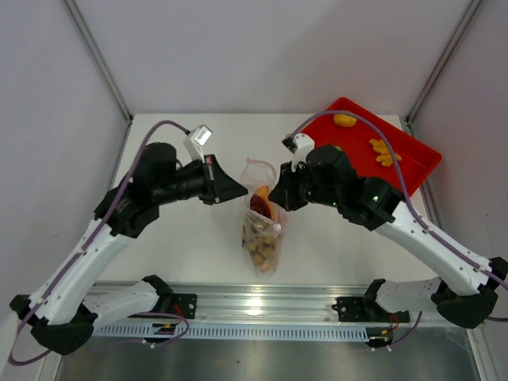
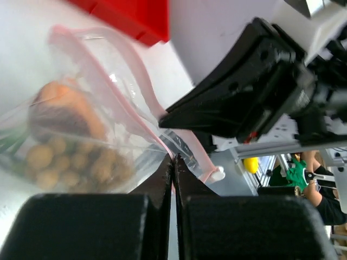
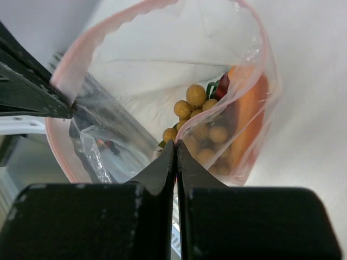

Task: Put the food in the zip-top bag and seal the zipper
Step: Adjust the zipper food storage bag at the center of the board.

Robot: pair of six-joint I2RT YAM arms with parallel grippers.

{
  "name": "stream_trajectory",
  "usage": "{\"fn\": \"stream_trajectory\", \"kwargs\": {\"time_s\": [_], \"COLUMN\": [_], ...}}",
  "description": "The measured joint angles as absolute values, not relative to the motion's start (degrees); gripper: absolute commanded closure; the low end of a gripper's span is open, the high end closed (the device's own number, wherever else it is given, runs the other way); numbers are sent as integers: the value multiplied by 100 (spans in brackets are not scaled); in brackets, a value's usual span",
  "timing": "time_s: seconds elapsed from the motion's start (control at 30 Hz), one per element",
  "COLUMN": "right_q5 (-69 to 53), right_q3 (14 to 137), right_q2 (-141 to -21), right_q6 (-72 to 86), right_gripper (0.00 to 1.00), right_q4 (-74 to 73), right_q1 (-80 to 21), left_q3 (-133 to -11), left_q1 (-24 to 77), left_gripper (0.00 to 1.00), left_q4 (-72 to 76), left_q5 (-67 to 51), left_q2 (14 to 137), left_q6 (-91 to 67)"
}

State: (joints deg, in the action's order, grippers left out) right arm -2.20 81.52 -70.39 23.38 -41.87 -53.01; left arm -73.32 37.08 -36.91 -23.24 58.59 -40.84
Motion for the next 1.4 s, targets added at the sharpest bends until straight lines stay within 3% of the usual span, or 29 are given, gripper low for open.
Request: {"fn": "stream_trajectory", "kwargs": {"time_s": [0.1, 0.23, 0.4, 0.57, 0.73, 1.0, 1.1, 1.17, 1.23, 1.37, 1.4], "right_q5": [-244, -285, -504, -565, -545, -545, -548, -611, -705, -781, -781], "right_q3": [8576, 8420, 7566, 7627, 8621, 8580, 8468, 8455, 8458, 8685, 8788], "right_q2": [-6912, -6580, -6759, -7522, -7688, -7415, -7644, -7780, -7824, -7830, -7830], "right_q6": [2340, 2355, 2473, 2477, 2383, 2370, 2353, 2342, 2346, 2250, 2206], "right_gripper": [100, 100, 100, 100, 100, 100, 92, 79, 56, 36, 36], "right_q4": [-4058, -3844, -3483, -3653, -3859, -3581, -3623, -3629, -3627, -3782, -3809], "right_q1": [-5380, -5398, -5282, -5256, -5354, -5349, -5308, -5210, -5015, -4672, -4622], "left_q3": [-7408, -6643, -5708, -6486, -7806, -6716, -6674, -6678, -6737, -7004, -7030], "left_q1": [3708, 3699, 3516, 3267, 3253, 3170, 3085, 3035, 2976, 2834, 2808], "left_gripper": [99, 100, 99, 99, 99, 99, 99, 99, 100, 100, 99], "left_q4": [-3524, -3288, -3352, -3981, -4021, -3913, -3970, -3977, -4007, -3990, -3979], "left_q5": [-2368, -2421, -2508, -2515, -2526, -2567, -2536, -2534, -2550, -2615, -2617], "left_q2": [5365, 4866, 5393, 5763, 5500, 5100, 5476, 5596, 5669, 5804, 5815], "left_q6": [-4051, -4053, -4056, -3940, -3715, -3697, -3662, -3607, -3575, -3533, -3531]}}
